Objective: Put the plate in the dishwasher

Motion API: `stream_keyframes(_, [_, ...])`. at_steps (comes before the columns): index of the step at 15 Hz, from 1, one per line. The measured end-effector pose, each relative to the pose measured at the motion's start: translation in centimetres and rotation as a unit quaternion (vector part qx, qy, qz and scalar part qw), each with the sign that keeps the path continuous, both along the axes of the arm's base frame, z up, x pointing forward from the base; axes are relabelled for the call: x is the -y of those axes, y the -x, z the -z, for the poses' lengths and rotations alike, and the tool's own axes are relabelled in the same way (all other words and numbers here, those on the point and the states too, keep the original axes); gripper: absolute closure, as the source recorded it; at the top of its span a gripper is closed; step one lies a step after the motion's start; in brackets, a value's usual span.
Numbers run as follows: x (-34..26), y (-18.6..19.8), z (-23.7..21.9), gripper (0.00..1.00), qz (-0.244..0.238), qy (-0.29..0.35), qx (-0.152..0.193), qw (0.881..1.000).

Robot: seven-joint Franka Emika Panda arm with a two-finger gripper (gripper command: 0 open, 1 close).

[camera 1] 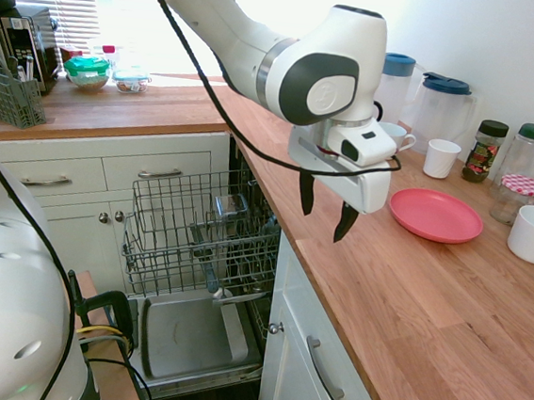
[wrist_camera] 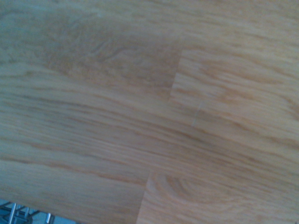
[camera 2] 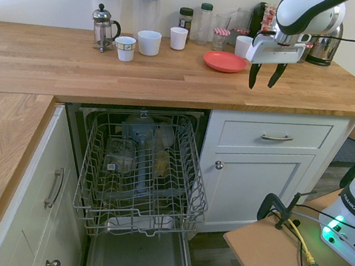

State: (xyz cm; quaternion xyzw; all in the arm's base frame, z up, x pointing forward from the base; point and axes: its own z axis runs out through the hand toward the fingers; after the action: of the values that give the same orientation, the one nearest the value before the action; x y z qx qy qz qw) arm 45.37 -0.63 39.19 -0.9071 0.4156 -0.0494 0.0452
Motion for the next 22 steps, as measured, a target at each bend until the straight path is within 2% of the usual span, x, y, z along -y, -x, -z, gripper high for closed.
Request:
stream_keyframes(6, [2.9, -5.9, -1.9, 0.0, 0.026, -0.026, 0.017, 0.999])
stream_keyframes(13, [9.3, -14.3, -2.1, 0.0, 0.115, -0.075, 0.037, 0.99])
stream_keyframes(16, [11.5, -16.8, -0.4, 0.0, 0.156, -0.102, 0.028, 0.982])
stream_keyframes(22, [13.9, -20.2, 3.8, 0.0, 0.208, -0.139, 0.019, 0.968])
